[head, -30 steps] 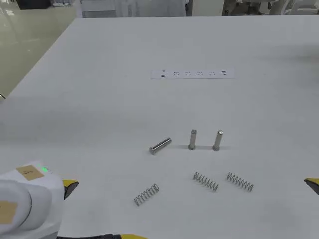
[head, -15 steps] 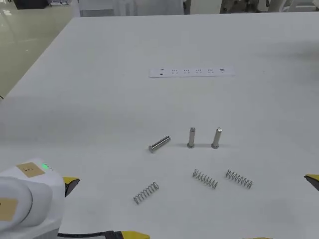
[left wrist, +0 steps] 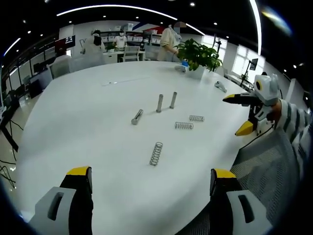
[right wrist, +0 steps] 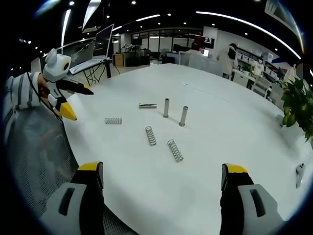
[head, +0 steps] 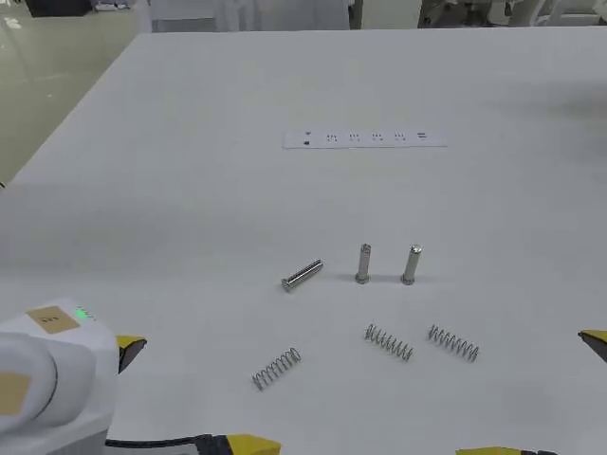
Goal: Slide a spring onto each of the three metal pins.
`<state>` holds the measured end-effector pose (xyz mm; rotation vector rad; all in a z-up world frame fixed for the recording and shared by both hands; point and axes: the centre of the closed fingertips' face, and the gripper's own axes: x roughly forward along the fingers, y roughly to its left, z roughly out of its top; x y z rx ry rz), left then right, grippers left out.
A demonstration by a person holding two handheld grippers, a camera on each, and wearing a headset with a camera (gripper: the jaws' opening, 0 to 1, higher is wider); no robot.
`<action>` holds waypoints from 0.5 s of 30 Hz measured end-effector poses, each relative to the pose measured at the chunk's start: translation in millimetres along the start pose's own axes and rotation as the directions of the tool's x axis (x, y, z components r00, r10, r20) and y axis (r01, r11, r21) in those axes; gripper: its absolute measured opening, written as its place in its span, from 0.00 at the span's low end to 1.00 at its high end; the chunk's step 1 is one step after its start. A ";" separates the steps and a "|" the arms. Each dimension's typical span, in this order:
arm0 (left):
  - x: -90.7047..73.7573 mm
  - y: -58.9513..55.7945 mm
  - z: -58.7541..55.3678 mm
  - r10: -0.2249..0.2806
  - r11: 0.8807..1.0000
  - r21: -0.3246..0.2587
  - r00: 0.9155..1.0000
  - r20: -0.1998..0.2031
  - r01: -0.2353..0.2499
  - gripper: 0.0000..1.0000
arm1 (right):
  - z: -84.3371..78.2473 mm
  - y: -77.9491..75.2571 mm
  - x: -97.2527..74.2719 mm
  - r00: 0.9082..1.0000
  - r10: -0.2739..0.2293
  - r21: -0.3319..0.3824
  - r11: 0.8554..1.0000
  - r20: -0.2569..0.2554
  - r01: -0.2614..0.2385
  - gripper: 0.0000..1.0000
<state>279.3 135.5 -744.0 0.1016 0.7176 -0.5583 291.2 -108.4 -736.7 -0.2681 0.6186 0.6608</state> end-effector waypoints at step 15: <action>0.8 -0.5 0.4 -0.010 1.000 0.010 1.000 -0.001 0.010 0.98 | -2.3 -1.6 -1.4 1.000 -0.008 0.028 1.000 -0.003 0.008 0.98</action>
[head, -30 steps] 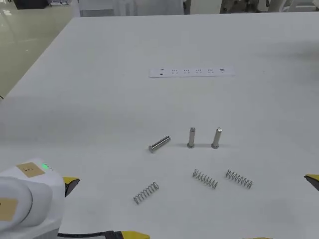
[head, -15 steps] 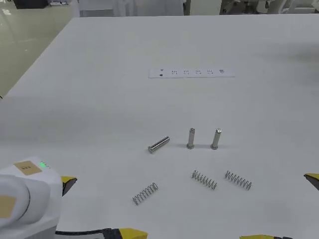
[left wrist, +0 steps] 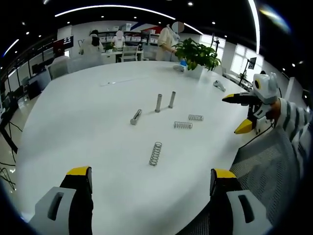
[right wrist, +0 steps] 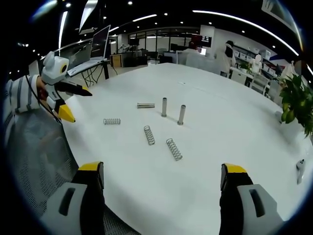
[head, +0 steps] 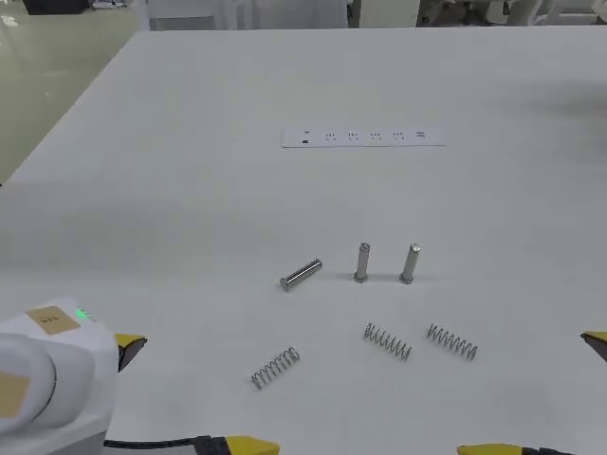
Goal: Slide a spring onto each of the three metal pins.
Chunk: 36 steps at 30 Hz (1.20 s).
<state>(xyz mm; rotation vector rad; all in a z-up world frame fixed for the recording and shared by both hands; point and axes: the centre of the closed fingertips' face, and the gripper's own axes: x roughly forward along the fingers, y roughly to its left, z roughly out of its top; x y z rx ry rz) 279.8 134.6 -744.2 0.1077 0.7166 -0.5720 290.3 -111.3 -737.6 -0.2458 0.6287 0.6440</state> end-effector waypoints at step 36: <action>10.2 20.7 23.7 0.002 0.996 0.084 1.000 -0.019 0.000 0.98 | 4.8 -2.3 2.9 1.000 -0.006 0.028 1.000 -0.002 0.006 0.98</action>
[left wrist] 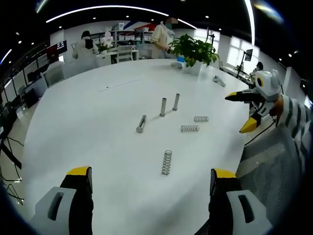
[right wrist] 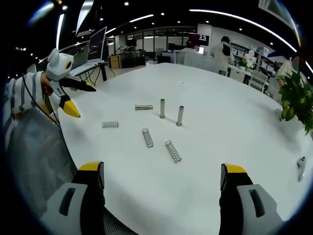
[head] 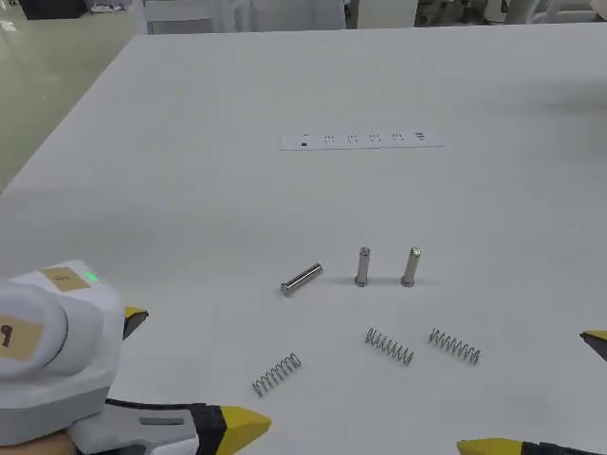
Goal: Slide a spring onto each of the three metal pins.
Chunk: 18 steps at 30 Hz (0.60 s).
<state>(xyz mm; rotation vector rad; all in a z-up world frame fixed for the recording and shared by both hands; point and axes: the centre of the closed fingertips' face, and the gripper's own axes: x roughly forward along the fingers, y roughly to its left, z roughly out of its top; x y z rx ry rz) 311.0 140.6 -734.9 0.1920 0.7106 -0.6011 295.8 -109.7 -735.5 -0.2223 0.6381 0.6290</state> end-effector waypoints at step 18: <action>17.3 8.8 19.6 -0.025 0.999 0.030 1.000 -0.004 0.025 0.90 | -2.7 -1.2 2.1 1.000 -0.019 0.041 0.999 0.003 0.019 0.99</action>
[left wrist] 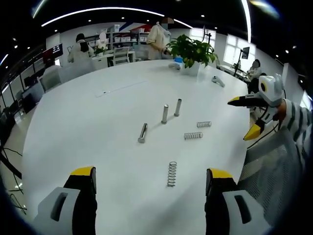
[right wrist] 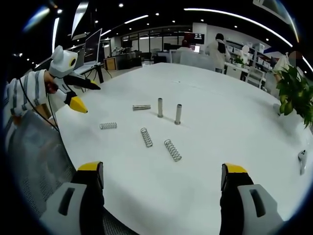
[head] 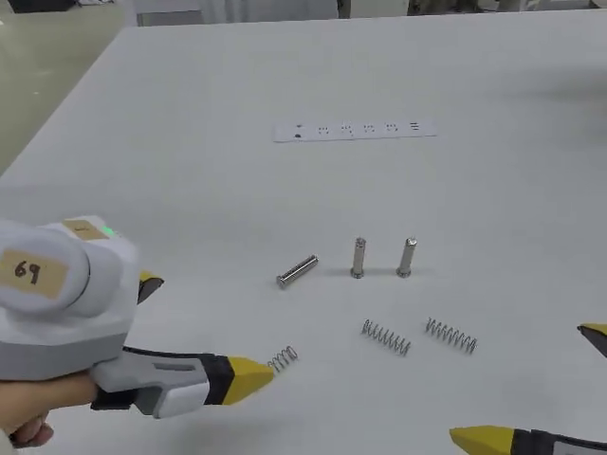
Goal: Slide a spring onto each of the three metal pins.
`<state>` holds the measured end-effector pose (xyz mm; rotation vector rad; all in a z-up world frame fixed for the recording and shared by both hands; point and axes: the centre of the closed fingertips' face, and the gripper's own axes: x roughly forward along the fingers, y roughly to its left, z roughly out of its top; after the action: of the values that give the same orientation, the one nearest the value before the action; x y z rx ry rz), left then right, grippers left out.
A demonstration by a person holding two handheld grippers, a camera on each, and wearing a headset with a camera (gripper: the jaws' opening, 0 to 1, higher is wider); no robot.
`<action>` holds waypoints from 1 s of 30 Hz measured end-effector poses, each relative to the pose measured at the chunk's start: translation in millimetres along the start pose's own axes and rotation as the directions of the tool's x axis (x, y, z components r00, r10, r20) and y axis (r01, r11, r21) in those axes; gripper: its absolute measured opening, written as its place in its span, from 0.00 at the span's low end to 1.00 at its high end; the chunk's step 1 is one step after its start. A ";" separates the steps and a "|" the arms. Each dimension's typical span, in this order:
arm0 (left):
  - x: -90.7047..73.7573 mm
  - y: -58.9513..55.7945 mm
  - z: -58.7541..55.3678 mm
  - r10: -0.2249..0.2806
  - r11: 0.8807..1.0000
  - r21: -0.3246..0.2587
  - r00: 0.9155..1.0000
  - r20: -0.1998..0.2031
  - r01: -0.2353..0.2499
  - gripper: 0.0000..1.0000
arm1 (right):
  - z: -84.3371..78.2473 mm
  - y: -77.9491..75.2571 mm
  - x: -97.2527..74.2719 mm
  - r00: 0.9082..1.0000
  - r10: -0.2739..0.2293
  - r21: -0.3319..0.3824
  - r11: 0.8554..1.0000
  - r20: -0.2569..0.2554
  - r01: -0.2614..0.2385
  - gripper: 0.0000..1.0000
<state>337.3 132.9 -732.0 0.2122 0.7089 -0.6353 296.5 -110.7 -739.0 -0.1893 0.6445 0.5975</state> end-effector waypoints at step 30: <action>37.5 2.6 35.5 -0.065 0.990 0.126 0.998 -0.012 0.066 0.86 | -2.5 5.4 3.8 1.000 0.005 0.021 1.000 -0.016 -0.005 0.99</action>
<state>379.8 103.5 -730.4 0.3097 0.6858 -0.7430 294.6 -105.4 -743.2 -0.1734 0.6668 0.5942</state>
